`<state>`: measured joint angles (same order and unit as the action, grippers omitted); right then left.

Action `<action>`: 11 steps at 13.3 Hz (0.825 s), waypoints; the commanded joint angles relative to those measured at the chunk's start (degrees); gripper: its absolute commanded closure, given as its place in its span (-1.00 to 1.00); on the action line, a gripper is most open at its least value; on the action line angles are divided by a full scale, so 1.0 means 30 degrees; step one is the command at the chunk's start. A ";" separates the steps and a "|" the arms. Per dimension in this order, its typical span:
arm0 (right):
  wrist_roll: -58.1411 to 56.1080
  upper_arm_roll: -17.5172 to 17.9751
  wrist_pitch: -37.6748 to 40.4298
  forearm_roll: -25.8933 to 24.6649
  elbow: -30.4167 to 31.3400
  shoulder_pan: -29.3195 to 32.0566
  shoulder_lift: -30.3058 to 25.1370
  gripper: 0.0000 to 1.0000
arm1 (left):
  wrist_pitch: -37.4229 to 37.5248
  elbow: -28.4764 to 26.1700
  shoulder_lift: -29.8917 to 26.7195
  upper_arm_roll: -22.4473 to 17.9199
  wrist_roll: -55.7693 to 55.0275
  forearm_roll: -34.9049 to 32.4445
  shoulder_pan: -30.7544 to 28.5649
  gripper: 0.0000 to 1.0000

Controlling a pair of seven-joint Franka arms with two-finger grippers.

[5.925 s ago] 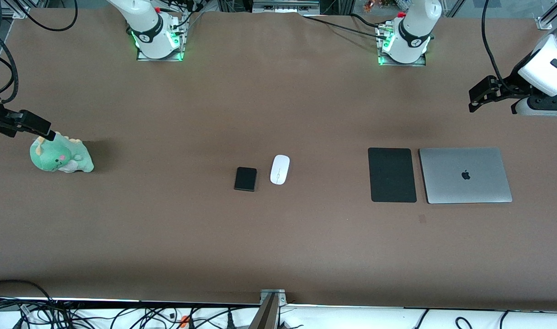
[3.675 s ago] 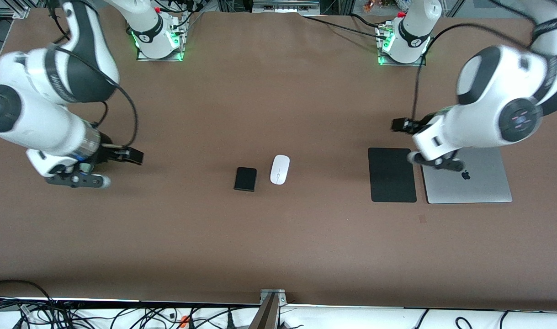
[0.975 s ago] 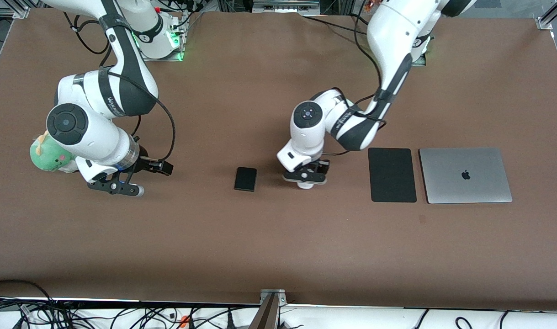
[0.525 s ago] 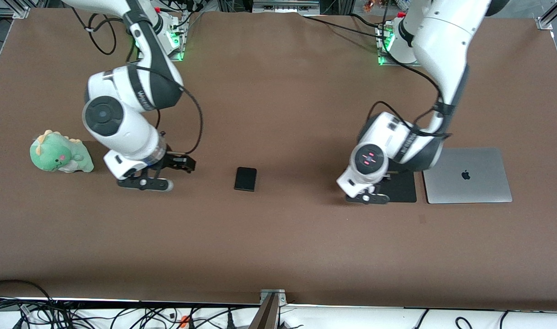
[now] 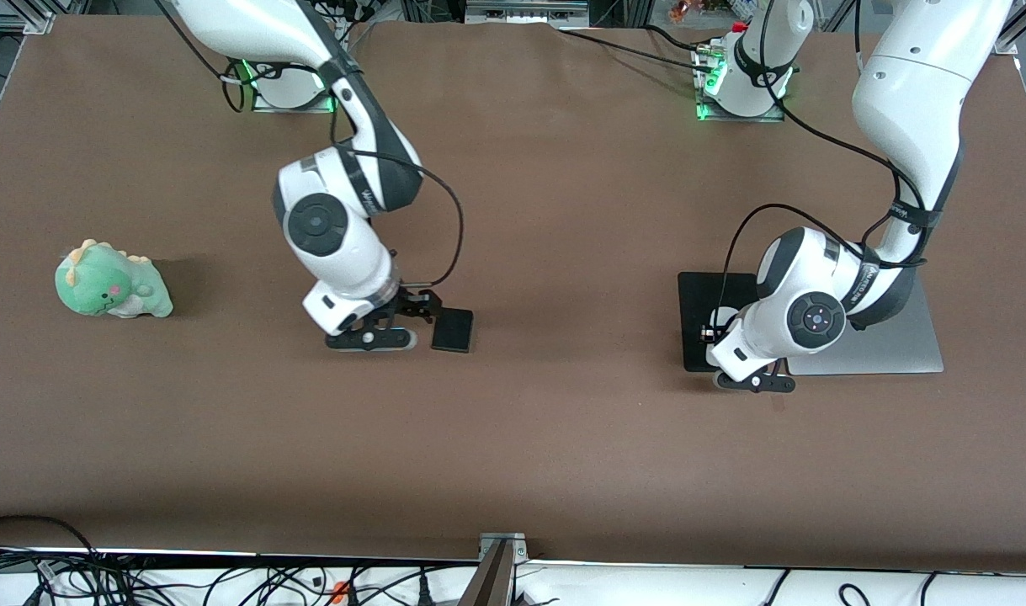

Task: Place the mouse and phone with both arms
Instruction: 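Carry the mouse onto the black pad while the right gripper reaches the phone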

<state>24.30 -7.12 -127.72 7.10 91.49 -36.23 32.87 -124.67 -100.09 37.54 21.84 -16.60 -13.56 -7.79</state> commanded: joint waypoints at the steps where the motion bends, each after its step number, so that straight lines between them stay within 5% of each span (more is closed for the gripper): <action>1: 0.1093 -0.0177 -0.1630 0.0327 -0.0056 -0.0901 0.1254 -1.00 | -0.1505 -0.2172 -0.1352 0.0280 0.0317 0.0126 -0.0362 0.35; 4: 0.2444 -0.0206 -0.3563 0.0327 -0.0056 -0.1399 0.2631 -1.00 | -0.2884 -0.3139 -0.1497 0.0280 0.0317 0.0067 -0.0743 0.21; 5: 0.2476 -0.0206 -0.3830 0.0298 -0.0056 -0.1430 0.2926 -1.00 | -0.2887 -0.3142 -0.1527 0.0309 0.0346 0.0067 -0.0743 -0.20; 6: 0.2447 -0.0206 -0.3978 0.0269 -0.0056 -0.1430 0.3132 -1.00 | -0.2858 -0.3113 -0.1585 0.0280 0.0346 0.0067 -0.0743 -0.99; 11: 0.3589 -0.0206 -0.6058 0.0298 -0.0231 -0.1401 0.4656 -1.00 | -0.2624 -0.2996 -0.1906 0.0309 0.0376 0.0067 -0.0744 -1.00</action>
<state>33.86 -7.31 -144.15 7.13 91.50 -39.96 45.48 -132.57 -107.09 34.60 22.00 -16.51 -13.56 -9.10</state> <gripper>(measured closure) 0.000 0.000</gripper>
